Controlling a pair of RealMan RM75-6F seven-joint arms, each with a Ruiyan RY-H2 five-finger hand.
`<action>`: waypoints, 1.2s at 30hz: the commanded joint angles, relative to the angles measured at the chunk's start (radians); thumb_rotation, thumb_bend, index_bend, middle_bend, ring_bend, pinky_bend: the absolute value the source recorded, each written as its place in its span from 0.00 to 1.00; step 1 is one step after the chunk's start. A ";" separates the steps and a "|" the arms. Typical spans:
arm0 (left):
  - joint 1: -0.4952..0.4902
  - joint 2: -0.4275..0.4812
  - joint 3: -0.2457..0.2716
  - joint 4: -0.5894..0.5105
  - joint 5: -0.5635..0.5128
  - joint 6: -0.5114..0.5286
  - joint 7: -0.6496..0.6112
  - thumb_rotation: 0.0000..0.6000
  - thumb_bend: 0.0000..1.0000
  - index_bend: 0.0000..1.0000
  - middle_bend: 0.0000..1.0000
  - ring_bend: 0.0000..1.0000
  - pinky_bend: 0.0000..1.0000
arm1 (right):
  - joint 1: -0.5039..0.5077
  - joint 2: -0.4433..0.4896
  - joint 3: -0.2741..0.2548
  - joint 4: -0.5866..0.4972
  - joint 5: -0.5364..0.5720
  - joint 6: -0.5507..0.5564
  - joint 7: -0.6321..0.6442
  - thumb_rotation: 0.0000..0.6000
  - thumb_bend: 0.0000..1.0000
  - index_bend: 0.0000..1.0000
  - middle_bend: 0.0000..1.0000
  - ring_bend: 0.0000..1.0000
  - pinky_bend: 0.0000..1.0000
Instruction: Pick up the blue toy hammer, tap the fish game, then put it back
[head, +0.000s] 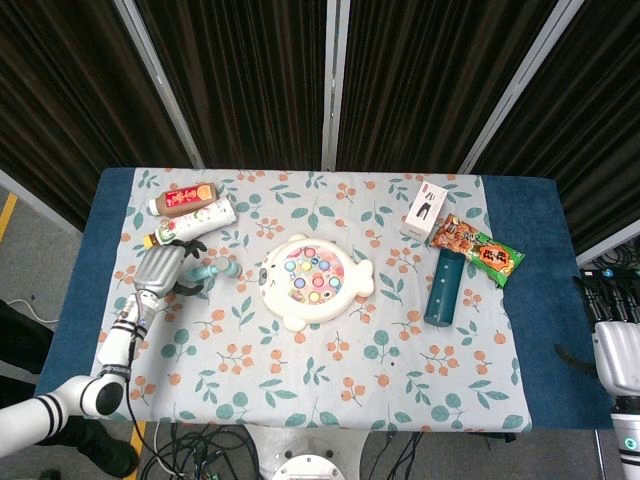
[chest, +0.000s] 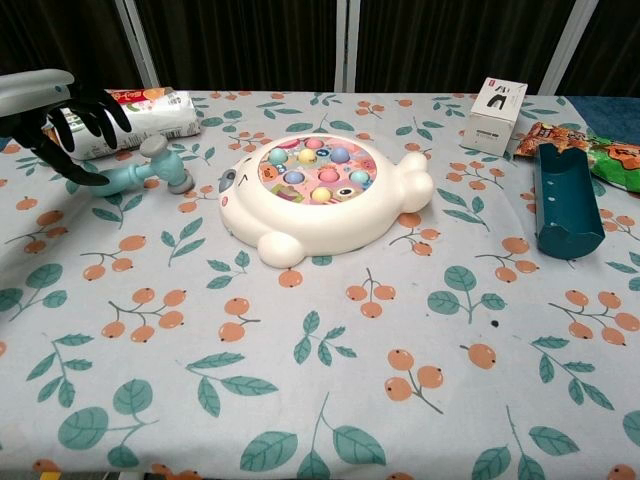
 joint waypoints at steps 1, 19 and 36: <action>-0.018 -0.029 -0.007 0.016 -0.030 -0.004 0.020 1.00 0.20 0.34 0.37 0.28 0.41 | 0.002 -0.002 -0.001 0.003 0.002 -0.007 0.003 1.00 0.05 0.08 0.19 0.00 0.01; -0.032 -0.149 0.020 0.161 0.014 0.037 -0.067 1.00 0.26 0.36 0.40 0.31 0.43 | 0.006 -0.001 0.000 0.007 0.012 -0.018 0.006 1.00 0.05 0.12 0.20 0.00 0.01; -0.039 -0.212 0.031 0.273 0.076 0.037 -0.181 1.00 0.35 0.43 0.44 0.35 0.44 | 0.009 0.000 0.001 0.000 0.026 -0.029 -0.006 1.00 0.05 0.12 0.20 0.00 0.01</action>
